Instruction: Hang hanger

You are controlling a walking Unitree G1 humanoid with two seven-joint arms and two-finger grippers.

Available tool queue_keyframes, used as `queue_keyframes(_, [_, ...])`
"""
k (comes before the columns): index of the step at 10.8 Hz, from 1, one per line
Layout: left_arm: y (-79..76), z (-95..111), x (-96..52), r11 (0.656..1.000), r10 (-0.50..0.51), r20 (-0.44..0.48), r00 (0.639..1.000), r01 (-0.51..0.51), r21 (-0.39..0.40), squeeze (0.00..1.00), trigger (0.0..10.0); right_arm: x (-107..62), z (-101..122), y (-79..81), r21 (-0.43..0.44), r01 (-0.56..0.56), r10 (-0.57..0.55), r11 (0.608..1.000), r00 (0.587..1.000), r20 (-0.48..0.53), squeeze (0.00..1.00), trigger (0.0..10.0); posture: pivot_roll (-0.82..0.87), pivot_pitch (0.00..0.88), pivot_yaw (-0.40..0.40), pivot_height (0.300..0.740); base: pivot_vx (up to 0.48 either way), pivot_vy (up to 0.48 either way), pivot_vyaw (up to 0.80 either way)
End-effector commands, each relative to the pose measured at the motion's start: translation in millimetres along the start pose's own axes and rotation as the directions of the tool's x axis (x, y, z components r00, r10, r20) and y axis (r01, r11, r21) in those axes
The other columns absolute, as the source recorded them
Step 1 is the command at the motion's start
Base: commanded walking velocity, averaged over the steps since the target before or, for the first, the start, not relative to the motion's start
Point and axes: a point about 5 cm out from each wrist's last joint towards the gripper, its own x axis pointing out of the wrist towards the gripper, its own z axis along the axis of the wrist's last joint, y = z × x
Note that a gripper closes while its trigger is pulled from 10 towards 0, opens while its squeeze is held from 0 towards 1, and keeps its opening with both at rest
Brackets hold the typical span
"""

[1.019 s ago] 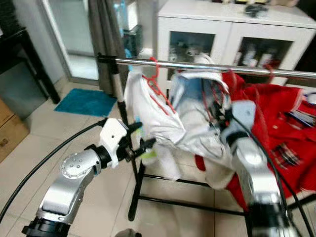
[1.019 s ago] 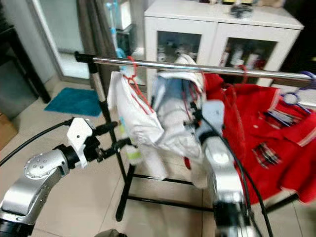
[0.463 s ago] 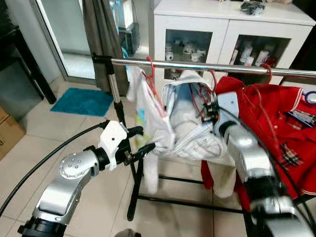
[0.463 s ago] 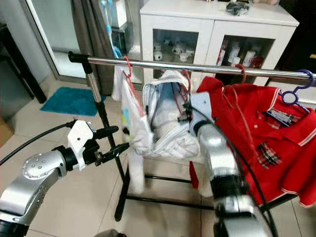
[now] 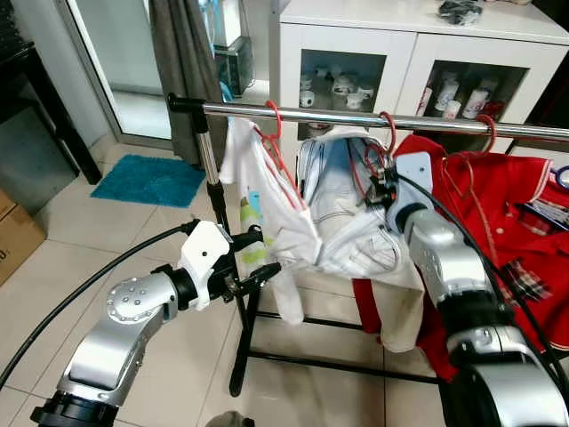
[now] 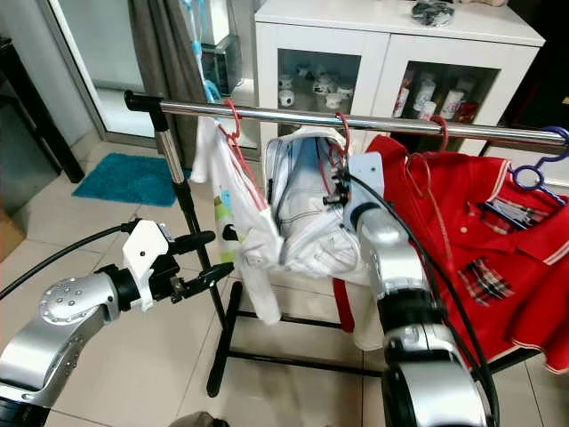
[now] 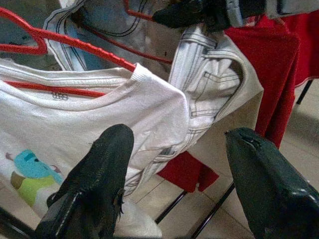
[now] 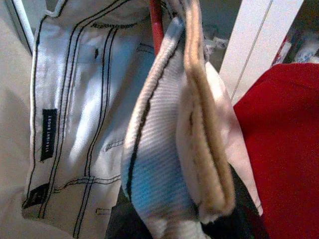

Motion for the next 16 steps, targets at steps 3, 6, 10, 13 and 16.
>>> queue_keyframes(3, [-7.6,16,3.6,0.999,-0.055,0.090,0.994,0.055,0.001,0.00,10.0,11.9,23,-3.6,0.070,0.020,-0.021,0.997,1.000,0.015,0.00,10.0,-0.01,0.000,0.040,0.740,0.000,0.000,0.00])
queue_keyframes(6, [-7.4,16,3.0,0.998,-0.062,0.086,0.994,0.062,0.003,0.00,10.0,17.0,5,-7.0,0.114,0.065,-0.048,0.991,0.988,-0.148,0.00,10.0,0.00,0.000,0.048,0.740,0.000,0.000,0.00])
queue_keyframes(10, [-6.8,16,2.4,0.998,-0.057,0.087,0.995,0.057,0.002,0.00,10.0,10.8,-19,-10.3,0.150,0.071,-0.045,0.986,0.985,-0.167,1.00,10.0,-0.01,0.000,0.051,0.740,0.000,0.000,0.00])
queue_keyframes(13, [-4.4,15,3.2,1.000,-0.017,0.104,0.994,0.019,-0.016,0.00,10.0,-9.0,7,-6.2,0.104,-0.044,0.034,0.994,0.995,0.097,1.00,10.0,-0.01,0.000,0.061,0.740,0.000,0.000,0.00])
queue_keyframes(16, [-4.8,11,2.1,1.000,0.006,0.103,0.995,-0.003,-0.029,0.00,10.0,-37.0,10,2.7,0.062,-0.119,0.107,0.991,0.980,0.171,1.00,10.0,-0.02,0.000,0.066,0.740,0.000,0.000,0.00])
